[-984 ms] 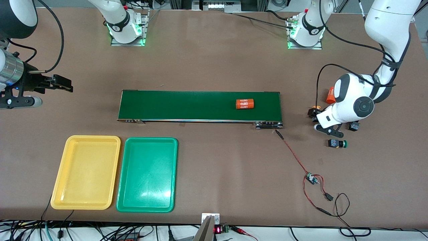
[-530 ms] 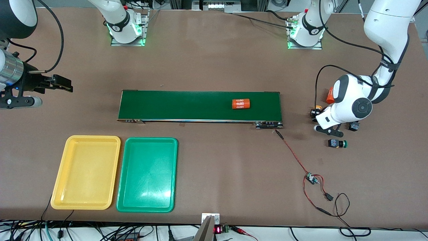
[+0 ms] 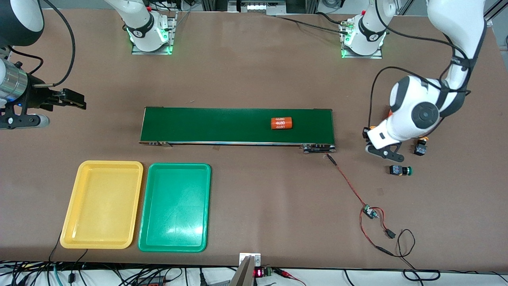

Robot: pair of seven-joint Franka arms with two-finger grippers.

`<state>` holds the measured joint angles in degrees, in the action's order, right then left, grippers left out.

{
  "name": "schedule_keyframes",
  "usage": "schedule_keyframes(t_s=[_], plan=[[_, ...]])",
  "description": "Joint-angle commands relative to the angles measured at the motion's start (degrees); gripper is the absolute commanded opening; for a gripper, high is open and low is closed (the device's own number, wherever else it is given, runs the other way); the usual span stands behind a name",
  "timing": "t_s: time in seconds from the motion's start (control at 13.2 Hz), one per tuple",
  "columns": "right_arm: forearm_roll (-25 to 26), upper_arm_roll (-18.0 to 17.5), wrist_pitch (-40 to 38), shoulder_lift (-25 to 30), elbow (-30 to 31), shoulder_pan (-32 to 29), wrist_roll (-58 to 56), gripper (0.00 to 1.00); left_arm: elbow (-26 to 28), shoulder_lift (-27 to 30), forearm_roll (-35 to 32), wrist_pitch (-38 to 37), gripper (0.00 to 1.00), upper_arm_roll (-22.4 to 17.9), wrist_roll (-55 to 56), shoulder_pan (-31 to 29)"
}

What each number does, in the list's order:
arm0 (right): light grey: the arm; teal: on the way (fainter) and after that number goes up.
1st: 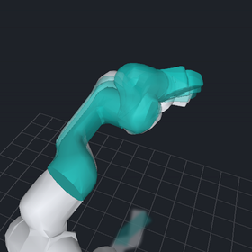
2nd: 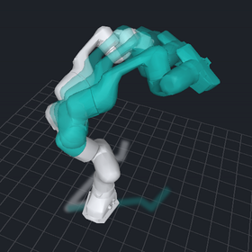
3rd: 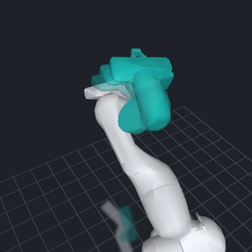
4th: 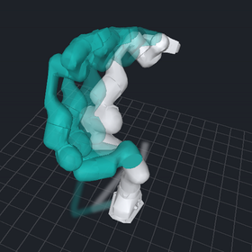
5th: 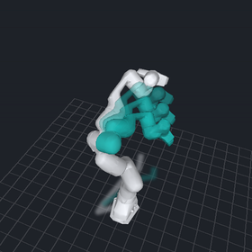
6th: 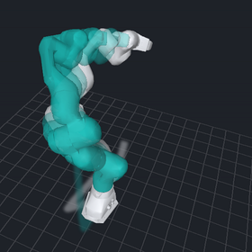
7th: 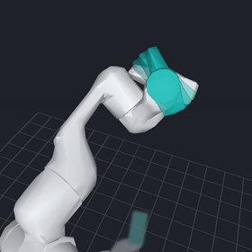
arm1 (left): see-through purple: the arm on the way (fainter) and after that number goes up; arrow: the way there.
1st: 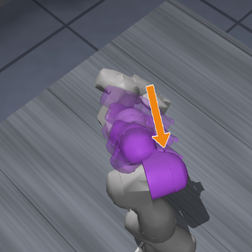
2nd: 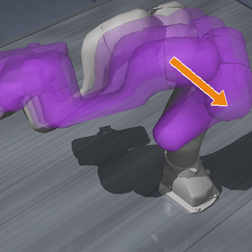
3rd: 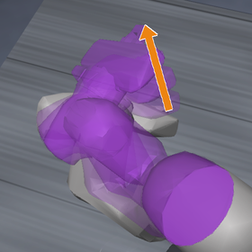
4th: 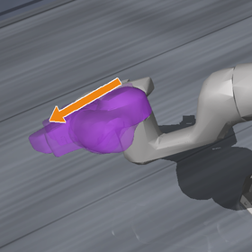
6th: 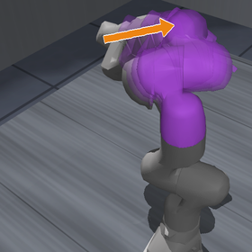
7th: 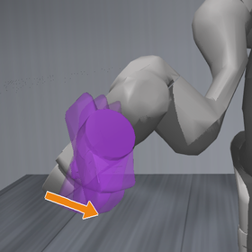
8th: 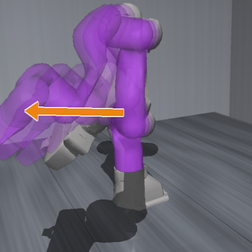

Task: Sort buttons by color to trays
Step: 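Place the yellow-capped button on the conveyor with the left gripper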

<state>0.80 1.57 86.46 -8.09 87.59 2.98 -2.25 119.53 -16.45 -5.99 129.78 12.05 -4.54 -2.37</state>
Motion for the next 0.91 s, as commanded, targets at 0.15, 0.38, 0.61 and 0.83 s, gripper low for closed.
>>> schedule_keyframes(t_s=[0.15, 0.38, 0.61, 0.83], plan=[[-0.89, -0.08, -0.59, -0.35, -0.84, -0.34, 0.58, 1.0, -4.13, 0.02, 0.98, -2.77, 0.0, 4.12, 11.02, 4.37], [-0.89, -0.08, -0.68, -0.35, -0.84, -0.25, 0.58, 1.0, -4.39, -2.52, 0.98, -3.13, 0.0, 4.21, 18.93, 10.61], [-0.89, -0.08, -0.68, -0.35, -0.84, -0.25, 0.58, 1.0, -4.31, -4.28, 1.15, -2.86, 0.0, 4.21, 23.17, 13.35], [-0.89, -0.08, -0.68, -0.35, -0.84, -0.25, 0.58, 1.0, -4.22, -5.43, 2.29, -2.77, 0.0, 4.21, 23.18, 14.15]])
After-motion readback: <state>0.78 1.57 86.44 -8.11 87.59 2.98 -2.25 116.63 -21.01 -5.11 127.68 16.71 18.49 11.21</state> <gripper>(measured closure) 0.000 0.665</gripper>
